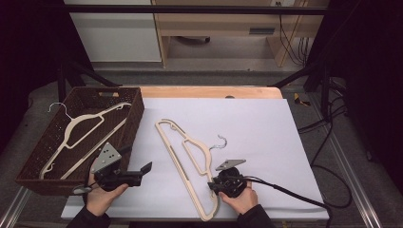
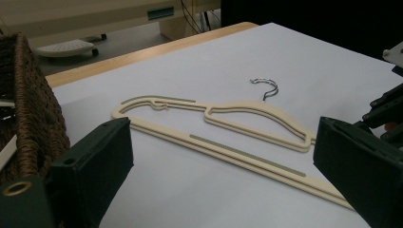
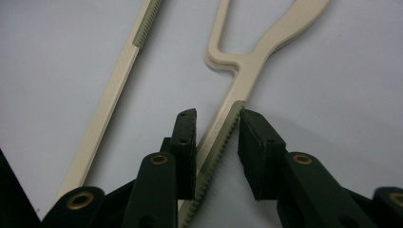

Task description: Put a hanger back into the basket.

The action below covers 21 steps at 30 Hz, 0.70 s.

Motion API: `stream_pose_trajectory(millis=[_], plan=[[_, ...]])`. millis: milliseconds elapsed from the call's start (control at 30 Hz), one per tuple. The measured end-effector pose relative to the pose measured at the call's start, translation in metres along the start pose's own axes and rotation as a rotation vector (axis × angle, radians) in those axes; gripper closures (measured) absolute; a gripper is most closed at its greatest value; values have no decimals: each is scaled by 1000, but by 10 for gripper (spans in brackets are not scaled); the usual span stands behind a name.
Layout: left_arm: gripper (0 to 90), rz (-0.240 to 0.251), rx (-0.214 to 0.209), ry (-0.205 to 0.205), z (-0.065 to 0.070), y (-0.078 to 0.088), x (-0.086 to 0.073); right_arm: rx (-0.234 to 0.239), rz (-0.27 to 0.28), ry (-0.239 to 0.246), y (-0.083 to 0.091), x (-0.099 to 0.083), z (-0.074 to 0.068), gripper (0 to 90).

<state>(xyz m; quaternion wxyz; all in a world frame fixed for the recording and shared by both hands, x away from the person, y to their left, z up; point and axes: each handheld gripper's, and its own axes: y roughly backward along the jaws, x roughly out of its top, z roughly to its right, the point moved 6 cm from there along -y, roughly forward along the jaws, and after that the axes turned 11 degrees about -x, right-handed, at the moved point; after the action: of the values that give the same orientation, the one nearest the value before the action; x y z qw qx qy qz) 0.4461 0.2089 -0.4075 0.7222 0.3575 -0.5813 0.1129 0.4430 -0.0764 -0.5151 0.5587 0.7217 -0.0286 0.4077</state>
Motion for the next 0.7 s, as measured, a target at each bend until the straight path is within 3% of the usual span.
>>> stream_pose_trajectory(millis=[133, 200, 233, 300, 433, 600, 700], plan=[[58, -3, 0, -1, 0, -1, 0, -17, -21, -50, 4, 0, 6, 738], [58, -7, -2, -5, 0, -1, -1, -25, -13, -45, 4, 0, 10, 747], [58, -9, -2, -6, 0, -1, -1, -18, -20, -71, 5, 0, 10, 754], [59, -10, -2, -3, 1, -2, -1, -64, -20, -51, 5, -1, 17, 763], [59, -14, -4, -5, 1, -3, -2, -101, -16, -60, 6, -2, 27, 769], [60, -18, -8, -9, 2, -3, -2, -117, -5, -30, 3, -4, 27, 655], [60, -17, -7, -9, 2, -3, -2, -135, 6, -30, 3, -5, 23, 658]])
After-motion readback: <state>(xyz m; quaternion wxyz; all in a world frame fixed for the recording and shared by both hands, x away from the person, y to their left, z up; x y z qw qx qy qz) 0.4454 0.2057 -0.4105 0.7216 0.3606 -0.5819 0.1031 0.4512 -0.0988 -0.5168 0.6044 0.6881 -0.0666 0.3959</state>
